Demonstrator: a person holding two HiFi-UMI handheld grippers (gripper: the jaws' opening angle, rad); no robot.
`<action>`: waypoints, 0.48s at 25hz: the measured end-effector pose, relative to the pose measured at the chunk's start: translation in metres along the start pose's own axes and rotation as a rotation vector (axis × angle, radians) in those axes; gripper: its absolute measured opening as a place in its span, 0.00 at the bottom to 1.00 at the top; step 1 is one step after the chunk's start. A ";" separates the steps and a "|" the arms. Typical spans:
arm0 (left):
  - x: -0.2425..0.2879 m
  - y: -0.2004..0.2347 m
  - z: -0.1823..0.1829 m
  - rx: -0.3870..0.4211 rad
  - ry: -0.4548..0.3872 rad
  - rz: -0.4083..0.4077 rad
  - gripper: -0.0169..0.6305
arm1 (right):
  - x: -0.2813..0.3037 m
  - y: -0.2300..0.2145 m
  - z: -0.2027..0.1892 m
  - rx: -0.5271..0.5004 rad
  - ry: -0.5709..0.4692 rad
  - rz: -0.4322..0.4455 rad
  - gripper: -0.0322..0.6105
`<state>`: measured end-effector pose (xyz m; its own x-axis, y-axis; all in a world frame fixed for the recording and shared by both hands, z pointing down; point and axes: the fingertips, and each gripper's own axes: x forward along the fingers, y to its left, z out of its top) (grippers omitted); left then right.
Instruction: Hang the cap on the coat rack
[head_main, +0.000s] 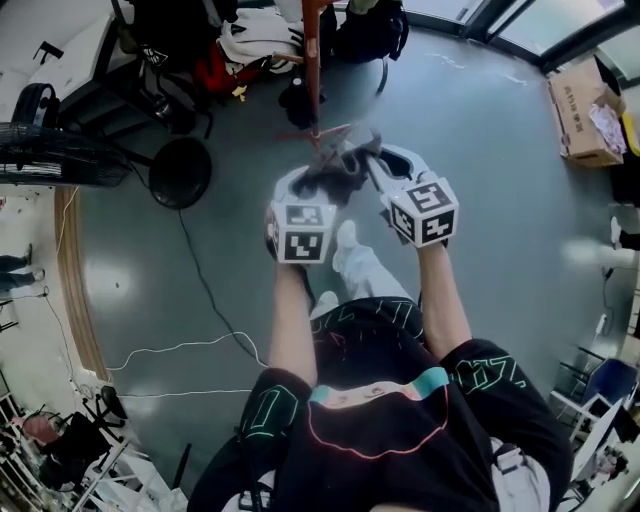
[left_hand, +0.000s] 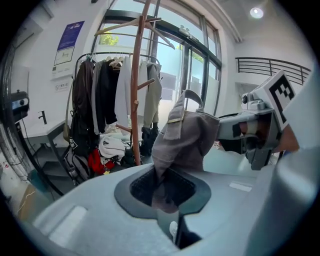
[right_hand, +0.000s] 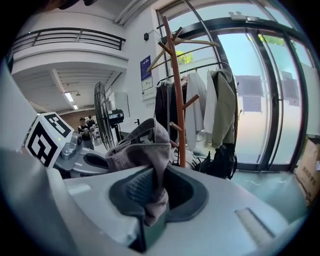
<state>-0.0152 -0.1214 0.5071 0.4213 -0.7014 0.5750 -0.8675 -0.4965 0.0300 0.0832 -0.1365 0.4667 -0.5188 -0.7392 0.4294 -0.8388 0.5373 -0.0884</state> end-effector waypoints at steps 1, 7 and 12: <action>0.004 0.006 0.002 -0.004 0.006 0.009 0.10 | 0.009 -0.003 0.002 0.007 -0.001 0.011 0.14; 0.028 0.046 0.028 -0.008 0.012 0.079 0.10 | 0.057 -0.018 0.030 0.014 -0.028 0.068 0.14; 0.051 0.062 0.057 0.000 -0.006 0.112 0.10 | 0.086 -0.048 0.055 0.023 -0.062 0.093 0.14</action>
<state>-0.0324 -0.2176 0.4921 0.3228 -0.7555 0.5701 -0.9094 -0.4145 -0.0344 0.0694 -0.2478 0.4588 -0.6034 -0.7105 0.3620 -0.7895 0.5960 -0.1464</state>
